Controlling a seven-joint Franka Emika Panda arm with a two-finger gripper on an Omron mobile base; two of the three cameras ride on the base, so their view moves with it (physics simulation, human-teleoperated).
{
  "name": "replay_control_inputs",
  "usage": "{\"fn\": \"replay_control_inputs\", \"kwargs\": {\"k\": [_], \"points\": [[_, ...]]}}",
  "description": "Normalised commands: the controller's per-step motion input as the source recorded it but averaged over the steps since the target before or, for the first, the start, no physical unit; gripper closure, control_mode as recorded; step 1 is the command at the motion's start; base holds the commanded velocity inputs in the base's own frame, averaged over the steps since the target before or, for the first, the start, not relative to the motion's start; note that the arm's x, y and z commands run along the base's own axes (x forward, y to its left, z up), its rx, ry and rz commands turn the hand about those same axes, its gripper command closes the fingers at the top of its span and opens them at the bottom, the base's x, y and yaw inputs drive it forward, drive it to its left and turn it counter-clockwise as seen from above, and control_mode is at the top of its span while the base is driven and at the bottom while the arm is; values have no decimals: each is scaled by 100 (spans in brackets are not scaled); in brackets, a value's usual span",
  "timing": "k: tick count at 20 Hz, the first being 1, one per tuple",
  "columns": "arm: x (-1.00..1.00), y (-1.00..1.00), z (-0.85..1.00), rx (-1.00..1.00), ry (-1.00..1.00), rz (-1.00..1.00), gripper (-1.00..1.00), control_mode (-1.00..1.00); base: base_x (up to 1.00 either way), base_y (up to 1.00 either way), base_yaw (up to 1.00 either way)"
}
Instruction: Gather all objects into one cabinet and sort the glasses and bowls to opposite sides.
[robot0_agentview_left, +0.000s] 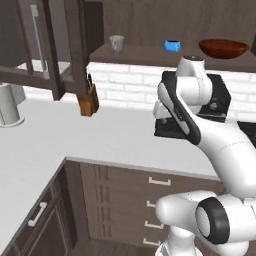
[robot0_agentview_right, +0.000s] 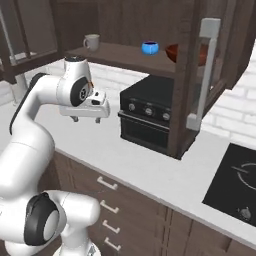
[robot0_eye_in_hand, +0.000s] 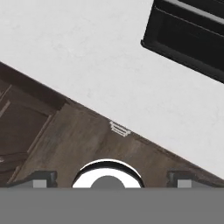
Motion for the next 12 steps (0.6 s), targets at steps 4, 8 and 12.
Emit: {"fn": "replay_control_inputs", "kwargs": {"k": [4, 8, 12], "points": [[0, 0, 0, 0, 0, 0, -100, 100, -34, 9, 52], [0, 0, 0, 0, 0, 0, -100, 100, -12, 11, 53], [0, 0, 0, 0, 0, 0, -100, 100, -1, 10, 54]]}}
